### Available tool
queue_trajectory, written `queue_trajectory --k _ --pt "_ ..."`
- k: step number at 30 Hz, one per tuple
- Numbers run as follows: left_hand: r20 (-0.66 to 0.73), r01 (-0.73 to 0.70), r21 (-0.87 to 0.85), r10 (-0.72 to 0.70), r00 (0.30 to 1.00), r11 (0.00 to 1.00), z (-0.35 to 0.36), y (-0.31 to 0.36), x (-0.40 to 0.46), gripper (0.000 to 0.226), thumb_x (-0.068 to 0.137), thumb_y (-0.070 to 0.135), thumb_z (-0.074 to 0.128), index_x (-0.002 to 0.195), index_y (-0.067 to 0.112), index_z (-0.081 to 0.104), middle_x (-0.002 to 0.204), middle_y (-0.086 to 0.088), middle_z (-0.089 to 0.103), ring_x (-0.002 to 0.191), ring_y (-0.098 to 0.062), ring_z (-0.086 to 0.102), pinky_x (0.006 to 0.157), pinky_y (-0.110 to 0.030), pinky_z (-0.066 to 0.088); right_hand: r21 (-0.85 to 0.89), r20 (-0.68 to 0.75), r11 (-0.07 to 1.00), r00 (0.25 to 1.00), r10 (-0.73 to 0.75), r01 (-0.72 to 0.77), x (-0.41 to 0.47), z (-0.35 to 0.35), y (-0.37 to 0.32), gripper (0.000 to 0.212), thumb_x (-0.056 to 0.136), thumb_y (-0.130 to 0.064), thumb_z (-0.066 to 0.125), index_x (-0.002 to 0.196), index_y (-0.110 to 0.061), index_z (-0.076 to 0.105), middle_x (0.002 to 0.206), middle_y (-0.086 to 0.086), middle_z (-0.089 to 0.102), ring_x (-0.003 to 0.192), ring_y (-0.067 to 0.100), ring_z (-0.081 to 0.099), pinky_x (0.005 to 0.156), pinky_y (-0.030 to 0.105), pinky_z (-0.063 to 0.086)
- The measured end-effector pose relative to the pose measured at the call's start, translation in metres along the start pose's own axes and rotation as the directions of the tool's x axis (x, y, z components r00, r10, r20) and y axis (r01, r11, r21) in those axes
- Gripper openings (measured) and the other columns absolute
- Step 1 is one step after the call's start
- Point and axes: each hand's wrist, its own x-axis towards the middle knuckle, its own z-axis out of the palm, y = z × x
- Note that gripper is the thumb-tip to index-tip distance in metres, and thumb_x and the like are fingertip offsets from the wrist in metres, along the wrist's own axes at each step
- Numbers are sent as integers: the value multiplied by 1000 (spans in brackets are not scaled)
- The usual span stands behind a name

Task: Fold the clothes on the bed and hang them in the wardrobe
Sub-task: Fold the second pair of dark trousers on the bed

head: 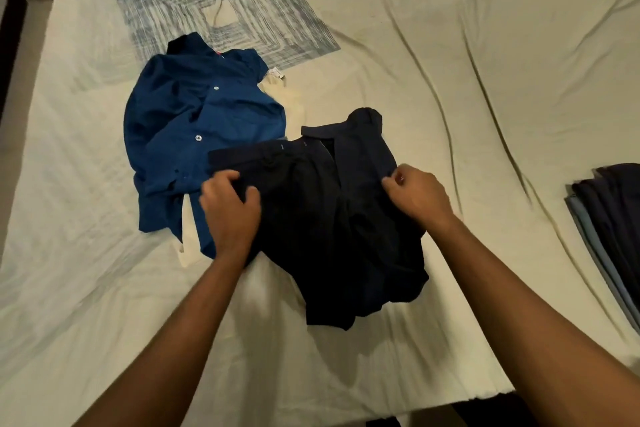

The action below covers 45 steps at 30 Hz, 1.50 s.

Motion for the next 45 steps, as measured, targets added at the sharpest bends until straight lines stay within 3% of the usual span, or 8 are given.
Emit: queue_trajectory --k 8,14,19,26,31,37,42,45 --pt "166 474 -213 -446 879 854 19 -11 42 57 92 30 66 137 11 38 123 -8 54 107 -26 55 88 -34 46 225 243 968 969 51 -108 28 48 -17 83 90 -54 63 152 -11 29 150 14 42 134 35 46 109 45 41" --pt "-109 174 87 -164 980 981 8 -12 22 26 96 28 61 107 5 61 114 -20 53 109 -36 50 87 -40 41 52 111 999 994 0 -6 15 70 7 21 95 -25 57 114 -15 60 113 9 66 106 31 61 84 38 49" --pt "-32 -133 -86 130 991 987 10 35 -15 10 97 19 59 93 12 53 89 -2 60 83 -19 57 72 -27 37 102 -95 995 995 -12 22 7 56 0 17 95 -28 55 109 -18 60 110 2 64 103 28 59 86 43 51" --pt "397 -225 -357 365 842 906 47 115 -60 13 93 6 61 101 15 65 85 13 67 80 6 64 70 -8 45 781 78 625 987 -140 27 -25 23 -38 53 86 -70 54 129 -39 51 116 -14 66 108 6 64 96 28 50" --pt "658 -161 -454 451 603 876 50 133 -56 22 97 7 59 110 17 72 98 7 74 90 -7 70 79 -17 53 918 38 386 988 147 -92 -24 -4 -5 19 98 -33 61 106 -20 71 100 4 76 96 22 72 92 48 57" --pt "412 184 -542 68 909 820 50 153 -3 18 96 10 53 93 22 66 92 -2 70 85 -19 65 66 -24 52 966 89 245 996 0 -86 -50 -78 23 21 100 -31 57 118 -27 66 117 -6 73 111 12 67 91 29 55" --pt "750 516 -370 -79 657 773 113 184 26 49 78 58 55 116 27 61 137 -13 56 129 -28 49 107 -47 37 992 66 111 994 -91 -56 -82 -156 15 31 91 -29 59 117 -13 66 116 9 72 110 25 68 98 38 54" --pt "877 559 -254 -55 477 790 110 233 -7 49 100 52 46 127 12 57 143 -24 51 119 -27 59 101 -36 48 999 31 31 993 -117 -28 -100 -202 14 29 84 -28 63 106 -12 73 105 11 74 98 23 71 85 33 59"
